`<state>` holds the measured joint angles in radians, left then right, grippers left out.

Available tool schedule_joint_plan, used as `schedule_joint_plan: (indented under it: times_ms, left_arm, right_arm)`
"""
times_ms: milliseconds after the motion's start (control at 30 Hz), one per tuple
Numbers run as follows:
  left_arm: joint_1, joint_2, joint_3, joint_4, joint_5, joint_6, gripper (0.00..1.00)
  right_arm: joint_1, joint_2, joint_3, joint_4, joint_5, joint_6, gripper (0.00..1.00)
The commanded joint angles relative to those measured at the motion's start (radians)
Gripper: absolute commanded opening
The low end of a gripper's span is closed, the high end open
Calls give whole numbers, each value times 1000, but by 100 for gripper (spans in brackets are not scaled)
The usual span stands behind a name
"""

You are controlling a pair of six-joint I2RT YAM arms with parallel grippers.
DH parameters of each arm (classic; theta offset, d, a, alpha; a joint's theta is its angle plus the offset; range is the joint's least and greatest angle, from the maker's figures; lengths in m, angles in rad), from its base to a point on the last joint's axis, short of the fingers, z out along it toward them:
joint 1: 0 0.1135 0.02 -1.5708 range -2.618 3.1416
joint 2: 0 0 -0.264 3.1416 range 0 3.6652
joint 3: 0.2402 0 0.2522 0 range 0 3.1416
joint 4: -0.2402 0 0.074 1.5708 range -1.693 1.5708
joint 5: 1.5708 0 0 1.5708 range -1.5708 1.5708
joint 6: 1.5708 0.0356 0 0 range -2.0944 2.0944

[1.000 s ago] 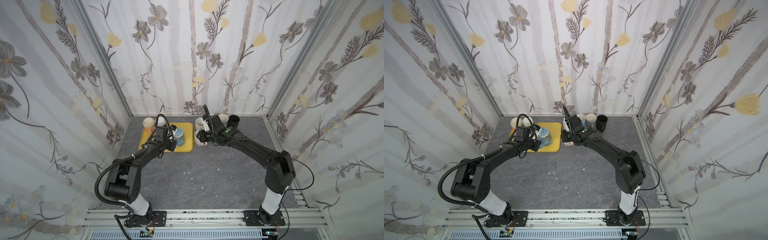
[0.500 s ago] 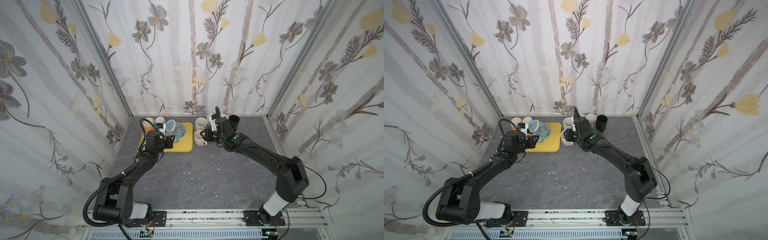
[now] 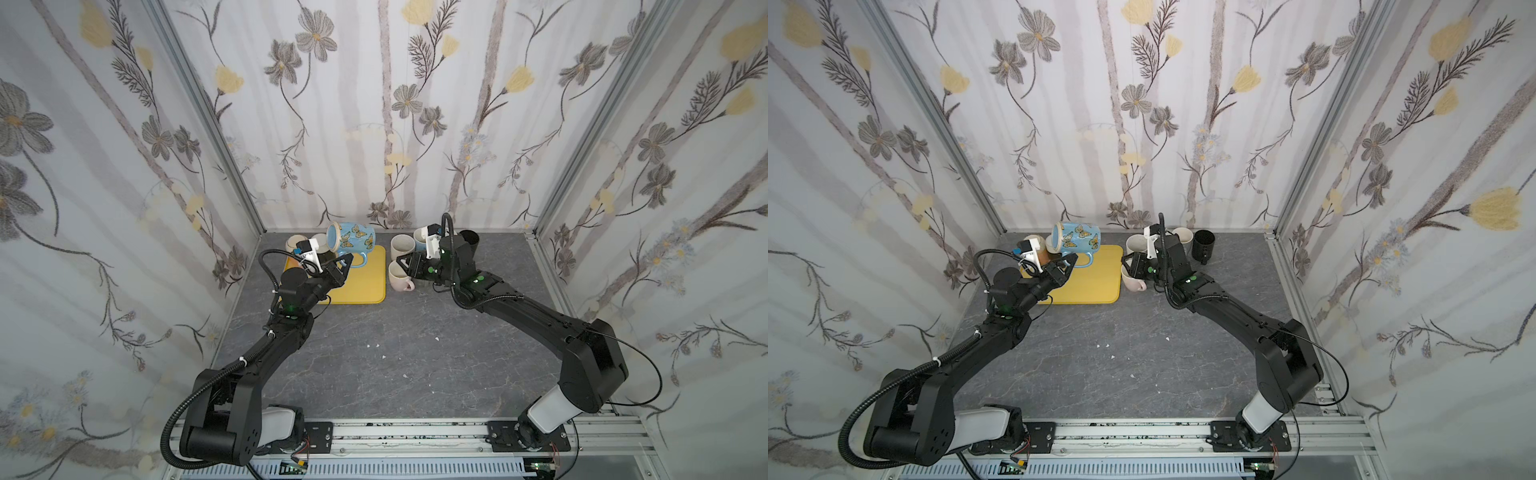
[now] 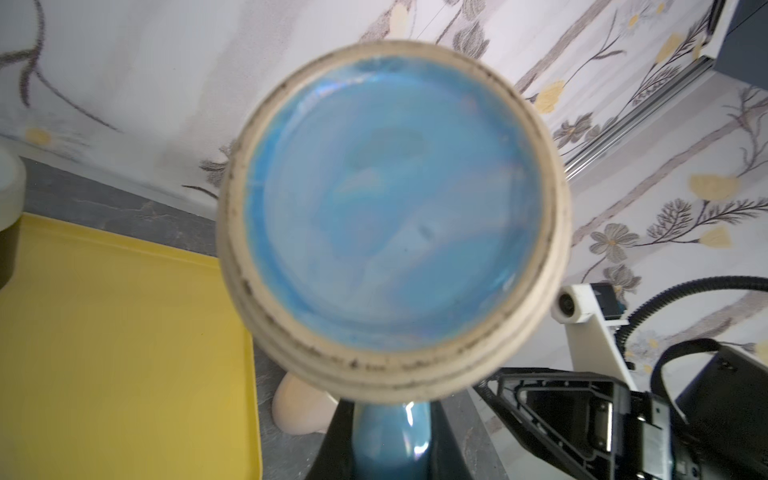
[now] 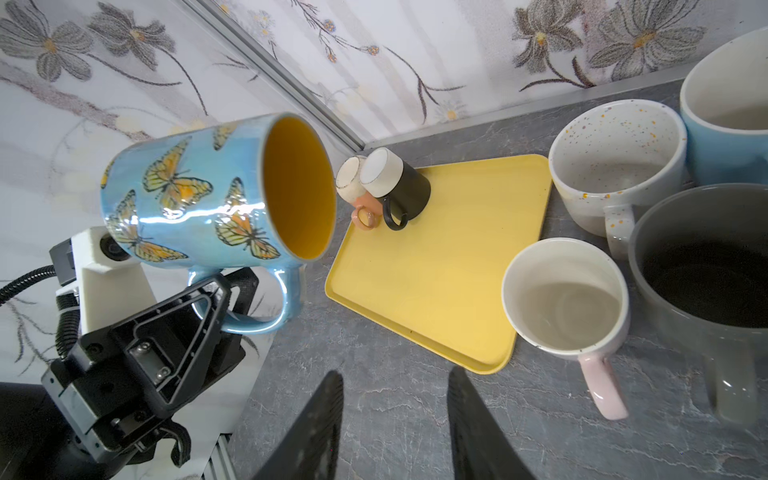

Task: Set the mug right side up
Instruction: 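Lift the blue butterfly mug with the left gripper while the right approaches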

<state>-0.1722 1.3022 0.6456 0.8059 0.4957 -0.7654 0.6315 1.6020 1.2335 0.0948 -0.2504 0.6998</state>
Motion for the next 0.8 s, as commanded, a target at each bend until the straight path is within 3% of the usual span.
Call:
schedule_joint_plan:
  times_ms: [0, 333, 767]
  left_arm:
    - [-13, 25, 9, 272, 54, -124, 0]
    - [-134, 60, 109, 312, 113, -135, 0]
    - [-160, 99, 157, 408, 185, -223, 0]
  right_arm:
    - [0, -33, -20, 123, -48, 33, 43]
    - [-1, -37, -18, 209, -132, 47, 45]
    - [-2, -13, 2, 363, -261, 120, 46]
